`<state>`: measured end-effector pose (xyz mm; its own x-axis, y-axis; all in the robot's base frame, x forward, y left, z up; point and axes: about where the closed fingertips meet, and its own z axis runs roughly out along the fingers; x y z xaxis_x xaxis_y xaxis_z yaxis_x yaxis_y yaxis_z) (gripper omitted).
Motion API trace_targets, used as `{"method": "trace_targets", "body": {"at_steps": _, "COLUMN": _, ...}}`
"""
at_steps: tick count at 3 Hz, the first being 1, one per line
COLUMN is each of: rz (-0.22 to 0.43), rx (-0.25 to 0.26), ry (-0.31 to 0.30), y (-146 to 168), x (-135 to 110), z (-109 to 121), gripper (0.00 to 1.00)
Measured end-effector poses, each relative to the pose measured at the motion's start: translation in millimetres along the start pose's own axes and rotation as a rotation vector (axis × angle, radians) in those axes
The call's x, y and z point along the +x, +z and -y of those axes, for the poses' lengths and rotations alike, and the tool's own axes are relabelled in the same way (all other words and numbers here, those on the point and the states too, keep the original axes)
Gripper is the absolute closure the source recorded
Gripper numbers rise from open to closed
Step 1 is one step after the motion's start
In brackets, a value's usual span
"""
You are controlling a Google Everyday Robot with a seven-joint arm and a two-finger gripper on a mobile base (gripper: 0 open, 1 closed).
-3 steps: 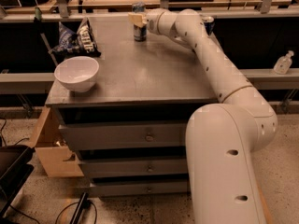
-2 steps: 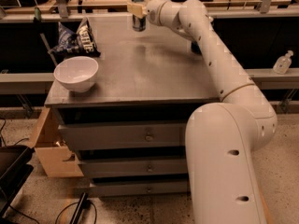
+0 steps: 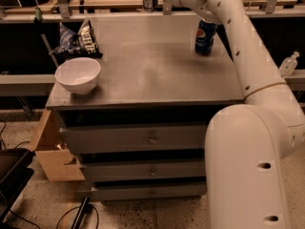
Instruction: Pick redbull can
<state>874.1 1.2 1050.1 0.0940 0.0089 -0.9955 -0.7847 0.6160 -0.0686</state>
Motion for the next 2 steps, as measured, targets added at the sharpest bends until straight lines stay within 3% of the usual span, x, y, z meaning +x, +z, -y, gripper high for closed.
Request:
{"method": "trace_targets", "body": {"at_steps": 1, "rz": -0.004, "rx": -0.033, "ry": -0.057, "y": -25.5, "x": -36.3, "z": -15.2, "gripper": 1.0}}
{"method": "trace_targets", "body": {"at_steps": 2, "rz": -0.004, "rx": -0.033, "ry": -0.057, "y": -25.4, "x": -36.2, "z": -15.3, "gripper": 1.0}}
